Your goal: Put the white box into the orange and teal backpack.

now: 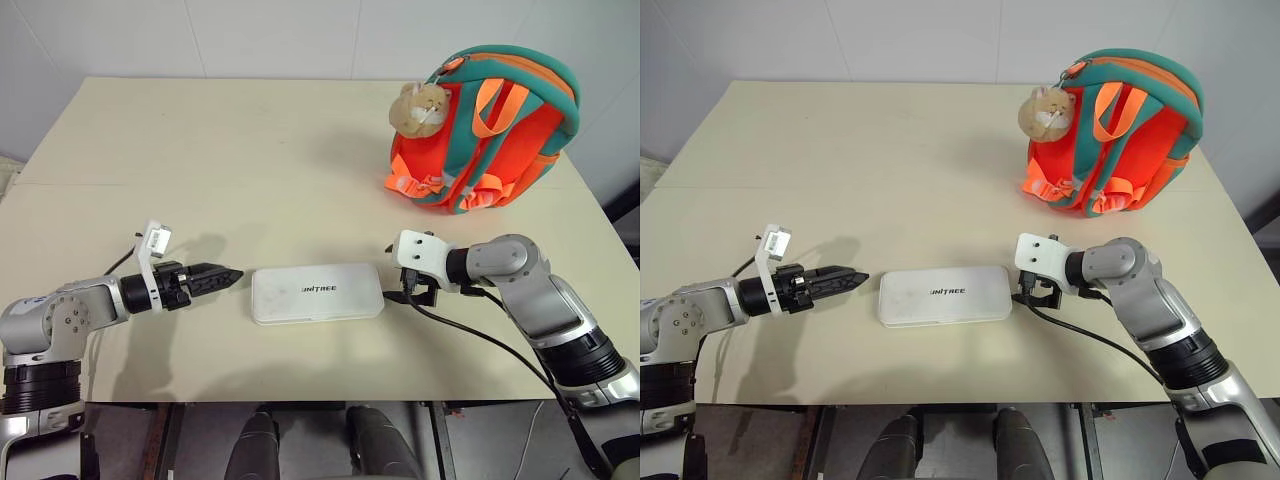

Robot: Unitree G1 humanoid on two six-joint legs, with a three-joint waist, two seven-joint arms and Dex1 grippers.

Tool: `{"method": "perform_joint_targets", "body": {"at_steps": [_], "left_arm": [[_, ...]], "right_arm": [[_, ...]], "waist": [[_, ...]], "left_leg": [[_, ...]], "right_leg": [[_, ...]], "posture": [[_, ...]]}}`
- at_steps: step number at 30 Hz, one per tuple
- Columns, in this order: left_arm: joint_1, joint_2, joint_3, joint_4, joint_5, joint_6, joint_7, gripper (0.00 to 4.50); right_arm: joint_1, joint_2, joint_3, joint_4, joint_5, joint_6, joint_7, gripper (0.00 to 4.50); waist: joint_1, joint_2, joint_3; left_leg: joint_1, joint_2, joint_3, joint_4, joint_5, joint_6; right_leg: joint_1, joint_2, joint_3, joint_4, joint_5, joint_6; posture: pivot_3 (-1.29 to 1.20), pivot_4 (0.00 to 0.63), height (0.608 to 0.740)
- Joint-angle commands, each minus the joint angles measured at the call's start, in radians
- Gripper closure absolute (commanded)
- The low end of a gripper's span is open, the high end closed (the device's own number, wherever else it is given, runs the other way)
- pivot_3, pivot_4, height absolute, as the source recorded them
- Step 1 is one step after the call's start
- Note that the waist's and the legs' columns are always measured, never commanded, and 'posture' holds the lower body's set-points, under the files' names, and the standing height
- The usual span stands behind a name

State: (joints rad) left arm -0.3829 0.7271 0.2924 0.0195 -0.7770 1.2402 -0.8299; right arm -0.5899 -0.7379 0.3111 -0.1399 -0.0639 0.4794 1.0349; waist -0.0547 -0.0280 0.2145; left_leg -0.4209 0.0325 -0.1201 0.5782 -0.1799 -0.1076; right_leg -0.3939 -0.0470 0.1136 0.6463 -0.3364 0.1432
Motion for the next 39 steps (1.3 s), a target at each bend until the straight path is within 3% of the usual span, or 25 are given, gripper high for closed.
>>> {"method": "perform_joint_targets", "body": {"at_steps": [1, 19, 38, 39], "left_arm": [[-0.002, 0.022, -0.012, -0.008, -0.052, 0.066, -0.035, 0.04], [-0.067, -0.065, -0.077, 0.138, -0.07, 0.133, -0.058, 0.04], [-0.097, -0.105, -0.118, 0.182, -0.057, 0.042, -0.098, 0.04], [-0.102, -0.111, -0.111, 0.192, -0.057, 0.039, -0.092, 0.23]], "right_arm": [[-0.014, 0.002, -0.004, 0.001, -0.011, -0.025, -0.009, 0.0], [-0.042, 0.061, 0.019, 0.082, -0.033, -0.099, -0.001, 0.0], [-0.039, 0.065, 0.007, 0.082, -0.036, -0.112, 0.003, 0.0], [-0.04, 0.065, 0.006, 0.083, -0.036, -0.113, 0.003, 0.0]], "waist": [[0.0, 0.0, 0.0], [-0.001, -0.001, -0.001], [0.001, -0.001, -0.001], [0.001, -0.001, -0.001]], "left_leg": [[0.0, 0.0, 0.0, 0.0, 0.0, 0.0], [0.001, 0.0, 0.0, 0.001, 0.0, 0.0], [0.003, 0.0, 0.0, 0.001, 0.001, -0.001], [0.003, 0.0, 0.0, 0.001, 0.001, -0.001]], "right_leg": [[0.0, 0.0, 0.0, 0.0, 0.0, 0.0], [0.001, 0.0, 0.0, 0.001, 0.0, 0.0], [0.003, 0.0, 0.0, 0.002, 0.0, 0.0], [0.003, 0.0, 0.0, 0.002, 0.0, 0.0]], "posture": [[0.0, 0.15, 0.74], [0.0, 0.15, 0.74], [0.0, 0.15, 0.74], [0.0, 0.15, 0.74]]}}
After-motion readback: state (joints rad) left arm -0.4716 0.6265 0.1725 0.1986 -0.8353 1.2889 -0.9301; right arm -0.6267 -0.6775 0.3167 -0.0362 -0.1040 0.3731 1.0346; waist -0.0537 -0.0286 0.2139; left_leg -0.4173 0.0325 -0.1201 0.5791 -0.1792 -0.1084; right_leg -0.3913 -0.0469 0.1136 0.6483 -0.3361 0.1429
